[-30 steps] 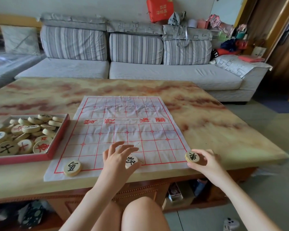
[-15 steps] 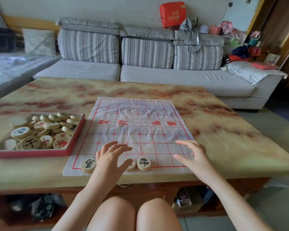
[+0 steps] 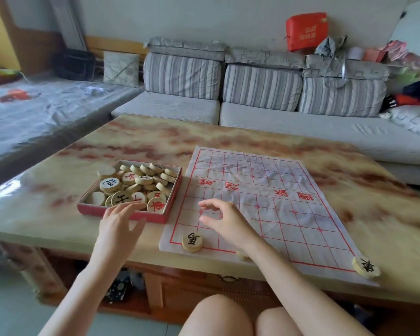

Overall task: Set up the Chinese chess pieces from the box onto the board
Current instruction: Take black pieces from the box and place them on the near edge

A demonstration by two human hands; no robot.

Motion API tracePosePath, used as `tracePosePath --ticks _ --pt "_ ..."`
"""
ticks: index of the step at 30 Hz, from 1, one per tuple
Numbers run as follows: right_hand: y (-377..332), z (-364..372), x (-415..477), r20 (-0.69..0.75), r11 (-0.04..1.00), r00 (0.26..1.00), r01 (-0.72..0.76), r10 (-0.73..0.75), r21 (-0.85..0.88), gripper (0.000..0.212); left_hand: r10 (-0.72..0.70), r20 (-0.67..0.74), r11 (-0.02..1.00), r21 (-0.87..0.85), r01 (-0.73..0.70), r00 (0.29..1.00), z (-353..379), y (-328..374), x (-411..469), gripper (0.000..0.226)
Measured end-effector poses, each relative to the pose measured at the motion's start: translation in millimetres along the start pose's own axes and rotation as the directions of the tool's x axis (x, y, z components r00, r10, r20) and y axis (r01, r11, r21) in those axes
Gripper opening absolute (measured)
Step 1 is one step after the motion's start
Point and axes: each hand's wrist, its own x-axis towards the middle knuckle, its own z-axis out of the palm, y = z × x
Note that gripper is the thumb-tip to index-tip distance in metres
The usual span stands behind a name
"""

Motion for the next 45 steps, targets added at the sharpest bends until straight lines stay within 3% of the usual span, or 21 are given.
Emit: tracePosePath --ticks 6,11,14,18,22,26,30,34,36,40,43,45 --pt "-22.6 37.6 25.0 0.063 0.999 0.998 0.024 -0.027 0.042 0.031 -0.078 -0.069 0.992 0.094 0.084 0.995 -21.1 -40.5 30.7 0.043" --pt "-28.2 51.3 35.0 0.081 0.998 0.996 0.044 -0.048 0.051 0.031 -0.054 0.016 0.989 0.14 0.051 0.998 -20.1 -53.4 55.6 0.049" --pt "-30.6 54.9 39.7 0.07 0.997 0.996 0.053 -0.057 0.052 0.029 -0.061 0.016 0.997 0.046 0.06 0.998 -17.6 -54.1 61.6 0.039" --pt "-35.3 62.4 49.1 0.067 0.995 0.996 0.056 -0.062 0.088 0.028 -0.04 -0.085 0.993 -0.111 0.03 0.996 -20.9 -51.3 57.8 0.025" --pt "-47.2 82.3 72.3 0.055 0.99 0.991 0.12 -0.124 0.07 0.03 -0.191 -0.21 0.929 -0.354 0.107 0.959 -39.8 -48.8 54.0 0.028" --pt "-64.7 111.4 103.7 0.083 0.987 0.983 0.162 -0.161 -0.012 0.031 -0.233 -0.201 0.915 -0.376 0.145 0.951 -50.3 -55.1 48.1 0.03" --pt "-77.5 143.2 126.9 0.123 0.979 0.989 0.099 -0.077 -0.18 0.037 -0.263 -0.127 0.877 -0.444 0.182 0.956 -51.8 -71.7 37.0 0.029" --pt "-81.0 156.9 128.6 0.078 0.956 0.993 0.108 -0.09 -0.273 0.037 -0.289 -0.068 0.852 -0.474 0.224 0.955 -52.5 -74.0 27.4 0.044" --pt "-82.6 156.8 125.6 0.02 0.965 0.988 0.153 -0.152 -0.211 0.032 -0.274 -0.065 0.856 -0.471 0.212 0.96 -53.0 -70.9 25.5 0.05" --pt "-84.2 136.4 115.8 -0.078 0.98 0.988 0.145 -0.135 0.135 0.023 -0.242 -0.059 0.855 -0.484 0.184 0.969 -51.6 -65.5 22.2 0.051" --pt "-77.4 104.8 100.8 -0.039 0.875 0.999 0.032 -0.015 0.483 0.025 -0.212 -0.055 0.861 -0.484 0.159 0.976 -44.7 -51.8 18.9 0.049" --pt "-67.9 83.6 88.7 0.03 0.79 0.999 -0.051 0.041 0.611 0.027 -0.202 -0.037 0.859 -0.487 0.159 0.979 -38.4 -39.5 17.7 0.05"
